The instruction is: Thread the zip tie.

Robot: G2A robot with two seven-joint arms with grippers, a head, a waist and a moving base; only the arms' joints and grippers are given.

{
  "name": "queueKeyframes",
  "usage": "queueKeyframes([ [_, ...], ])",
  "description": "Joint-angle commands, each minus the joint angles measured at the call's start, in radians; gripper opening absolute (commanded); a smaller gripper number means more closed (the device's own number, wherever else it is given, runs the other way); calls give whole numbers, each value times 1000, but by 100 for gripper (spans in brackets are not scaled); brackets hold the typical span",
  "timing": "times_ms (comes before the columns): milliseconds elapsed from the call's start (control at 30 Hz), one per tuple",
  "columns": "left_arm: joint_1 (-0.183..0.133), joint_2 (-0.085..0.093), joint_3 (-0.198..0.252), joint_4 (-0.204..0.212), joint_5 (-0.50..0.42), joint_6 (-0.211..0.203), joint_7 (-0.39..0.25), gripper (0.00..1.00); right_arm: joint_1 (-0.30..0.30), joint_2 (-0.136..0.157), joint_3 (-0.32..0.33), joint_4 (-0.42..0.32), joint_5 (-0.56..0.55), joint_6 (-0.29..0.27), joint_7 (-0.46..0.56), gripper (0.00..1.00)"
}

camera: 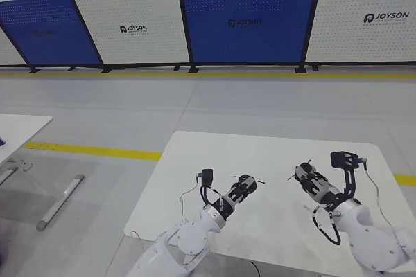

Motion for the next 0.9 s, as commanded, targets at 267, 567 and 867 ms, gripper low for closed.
queueKeyframes([
  [267,-5,-2,9,5,25,-5,-1,0,-6,-8,-6,21,78,-24,-15,0],
  [567,-5,-2,9,5,25,-5,-1,0,-14,-11,-10,18,69,-18,-56,0],
  [867,-5,-2,9,5,25,-5,-1,0,-30,-54,-141,72,76,-49,-290,0],
])
